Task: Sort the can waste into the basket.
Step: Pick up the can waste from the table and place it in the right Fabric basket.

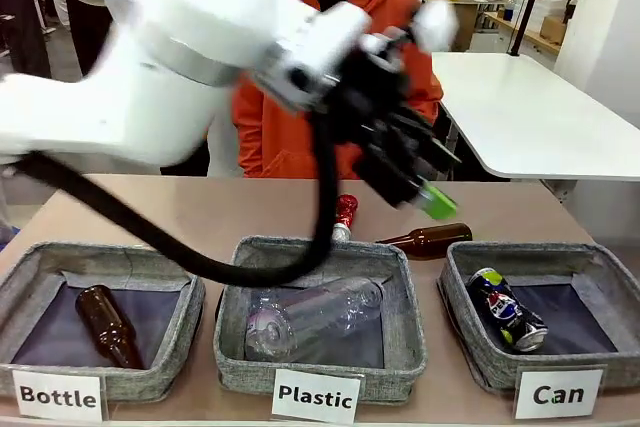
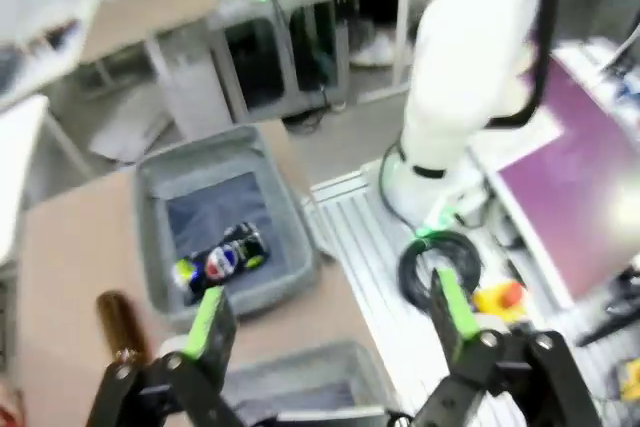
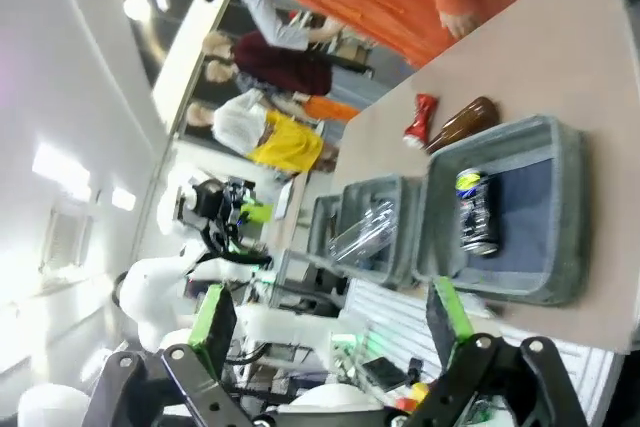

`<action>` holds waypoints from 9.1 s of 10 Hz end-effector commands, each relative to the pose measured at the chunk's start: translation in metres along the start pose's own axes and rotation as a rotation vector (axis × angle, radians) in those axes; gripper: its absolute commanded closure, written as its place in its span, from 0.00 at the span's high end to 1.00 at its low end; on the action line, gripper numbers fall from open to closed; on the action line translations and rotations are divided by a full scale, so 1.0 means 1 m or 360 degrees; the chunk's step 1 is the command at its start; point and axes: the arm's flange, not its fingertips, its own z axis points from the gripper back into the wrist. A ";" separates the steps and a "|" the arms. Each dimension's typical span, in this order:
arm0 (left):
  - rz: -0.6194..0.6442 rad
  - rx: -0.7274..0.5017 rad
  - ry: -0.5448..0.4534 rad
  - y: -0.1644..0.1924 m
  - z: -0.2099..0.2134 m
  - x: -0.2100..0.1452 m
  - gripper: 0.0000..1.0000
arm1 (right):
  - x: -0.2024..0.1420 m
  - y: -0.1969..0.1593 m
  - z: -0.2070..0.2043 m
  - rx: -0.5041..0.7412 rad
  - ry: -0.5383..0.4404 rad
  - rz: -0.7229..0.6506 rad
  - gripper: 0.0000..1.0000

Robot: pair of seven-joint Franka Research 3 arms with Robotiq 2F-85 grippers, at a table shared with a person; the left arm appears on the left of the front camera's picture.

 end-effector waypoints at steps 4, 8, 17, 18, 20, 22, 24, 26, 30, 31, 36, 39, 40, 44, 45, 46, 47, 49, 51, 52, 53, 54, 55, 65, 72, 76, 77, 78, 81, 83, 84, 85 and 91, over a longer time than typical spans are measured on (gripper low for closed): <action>0.0843 0.0132 -0.0491 -0.082 0.219 -0.134 1.00 | -0.034 0.053 -0.160 0.0115 0.0429 -0.0067 1.00; 0.1325 0.0064 -0.1182 -0.116 0.345 -0.274 1.00 | -0.062 0.055 -0.265 0.0030 0.0720 -0.0098 1.00; 0.1604 0.0057 -0.1301 -0.128 0.362 -0.365 1.00 | -0.050 0.060 -0.277 0.0071 0.0763 -0.0024 1.00; 0.1604 0.0057 -0.1301 -0.128 0.362 -0.365 1.00 | -0.050 0.060 -0.277 0.0071 0.0763 -0.0024 1.00; 0.1604 0.0057 -0.1301 -0.128 0.362 -0.365 1.00 | -0.050 0.060 -0.277 0.0071 0.0763 -0.0024 1.00; 0.1604 0.0057 -0.1301 -0.128 0.362 -0.365 1.00 | -0.050 0.060 -0.277 0.0071 0.0763 -0.0024 1.00; 0.1604 0.0057 -0.1301 -0.128 0.362 -0.365 1.00 | -0.050 0.060 -0.277 0.0071 0.0763 -0.0024 1.00; 0.1604 0.0057 -0.1301 -0.128 0.362 -0.365 1.00 | -0.050 0.060 -0.277 0.0071 0.0763 -0.0024 1.00; 0.1639 0.0157 -0.1191 -0.137 0.404 -0.357 1.00 | -0.033 0.061 -0.304 -0.0056 0.0897 0.0122 1.00; 0.1665 0.0209 -0.1175 -0.152 0.422 -0.360 1.00 | -0.016 0.062 -0.325 -0.0184 0.1011 0.0261 1.00; 0.1977 0.0456 -0.1322 -0.216 0.480 -0.411 1.00 | 0.023 0.068 -0.436 -0.0809 0.1098 0.0959 1.00; 0.1985 0.0399 -0.1320 -0.221 0.477 -0.417 1.00 | 0.018 0.065 -0.523 -0.0961 0.0748 0.0631 1.00; 0.2022 0.0425 -0.1312 -0.228 0.472 -0.419 1.00 | 0.011 0.062 -0.554 -0.1065 0.0638 0.0600 1.00; 0.1950 0.0324 -0.1282 -0.218 0.457 -0.412 1.00 | 0.005 0.061 -0.552 -0.1022 0.0745 0.0625 1.00; 0.1875 0.0244 -0.1264 -0.189 0.443 -0.398 1.00 | 0.005 0.061 -0.552 -0.1022 0.0745 0.0625 1.00; 0.1841 0.0208 -0.1239 -0.161 0.430 -0.379 1.00 | -0.004 0.057 -0.575 -0.1023 0.0754 0.0612 1.00; 0.1829 0.0131 -0.1146 -0.135 0.406 -0.365 1.00 | -0.004 0.054 -0.569 -0.1065 0.0671 0.0626 1.00; 0.1834 -0.0010 -0.0904 -0.093 0.358 -0.338 1.00 | 0.013 0.048 -0.594 -0.1196 0.0433 0.0552 1.00; 0.1909 -0.0122 -0.0646 -0.075 0.301 -0.336 1.00 | 0.019 0.035 -0.654 -0.1405 0.0513 0.0485 1.00; 0.1999 -0.0152 -0.0531 -0.069 0.280 -0.344 1.00 | 0.017 0.022 -0.686 -0.1511 0.0619 0.0470 1.00; 0.1855 -0.0108 -0.0761 -0.069 0.311 -0.332 1.00 | 0.013 0.011 -0.715 -0.1579 0.0701 0.0464 1.00; 0.1855 -0.0108 -0.0761 -0.069 0.311 -0.332 1.00 | 0.008 0.002 -0.741 -0.1689 0.0755 0.0468 1.00; 0.1855 -0.0108 -0.0761 -0.069 0.311 -0.332 1.00 | 0.003 -0.006 -0.757 -0.1789 0.0799 0.0503 1.00; 0.1855 -0.0108 -0.0761 -0.069 0.311 -0.332 1.00 | 0.022 -0.087 -0.792 -0.2072 0.0793 0.0502 1.00; 0.1855 -0.0108 -0.0761 -0.069 0.311 -0.332 1.00 | 0.020 -0.098 -0.782 -0.2062 0.0867 0.0459 0.40; 0.1855 -0.0108 -0.0761 -0.069 0.311 -0.332 1.00 | 0.020 -0.101 -0.783 -0.2046 0.0911 0.0415 0.14; 0.1855 -0.0108 -0.0761 -0.069 0.311 -0.332 1.00 | 0.020 -0.100 -0.781 -0.2035 0.0912 0.0406 0.05; 0.1855 -0.0108 -0.0761 -0.069 0.311 -0.332 1.00 | 0.019 -0.101 -0.781 -0.2036 0.0916 0.0397 0.00; 0.1855 -0.0108 -0.0761 -0.069 0.311 -0.332 1.00 | 0.019 -0.103 -0.783 -0.2022 0.0923 0.0386 0.00; 0.1855 -0.0108 -0.0761 -0.069 0.311 -0.332 1.00 | 0.027 -0.086 -0.768 -0.1915 0.0965 0.0393 0.00; 0.1855 -0.0108 -0.0761 -0.069 0.311 -0.332 1.00 | 0.032 -0.071 -0.751 -0.1823 0.0992 0.0406 0.00; 0.1855 -0.0108 -0.0761 -0.069 0.311 -0.332 1.00 | 0.040 -0.057 -0.727 -0.1766 0.0987 0.0423 0.00; 0.1855 -0.0108 -0.0761 -0.069 0.311 -0.332 1.00 | 0.039 0.031 -0.567 -0.1244 0.1567 0.1004 0.00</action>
